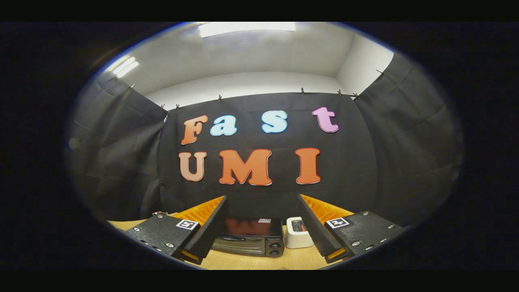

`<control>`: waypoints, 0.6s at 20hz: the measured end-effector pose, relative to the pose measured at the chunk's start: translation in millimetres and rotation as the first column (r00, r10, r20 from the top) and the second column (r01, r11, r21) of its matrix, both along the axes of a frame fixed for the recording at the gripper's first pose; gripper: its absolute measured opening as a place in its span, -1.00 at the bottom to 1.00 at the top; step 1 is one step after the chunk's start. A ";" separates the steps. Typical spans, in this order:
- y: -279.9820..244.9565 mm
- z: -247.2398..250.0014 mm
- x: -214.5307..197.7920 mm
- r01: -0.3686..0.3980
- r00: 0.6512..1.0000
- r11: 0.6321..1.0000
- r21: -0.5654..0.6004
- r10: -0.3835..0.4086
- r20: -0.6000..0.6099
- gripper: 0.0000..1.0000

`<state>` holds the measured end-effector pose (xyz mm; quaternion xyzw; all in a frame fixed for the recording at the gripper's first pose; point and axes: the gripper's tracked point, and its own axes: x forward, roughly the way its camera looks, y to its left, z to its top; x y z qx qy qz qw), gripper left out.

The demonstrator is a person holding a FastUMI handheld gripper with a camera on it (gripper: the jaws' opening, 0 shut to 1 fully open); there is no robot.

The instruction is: Open the toaster oven, put the food inside, and close the toaster oven door.

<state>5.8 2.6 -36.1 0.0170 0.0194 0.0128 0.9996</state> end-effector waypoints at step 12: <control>102.7 -155.3 78.6 -0.136 0.967 0.991 -0.006 0.131 -0.220 0.98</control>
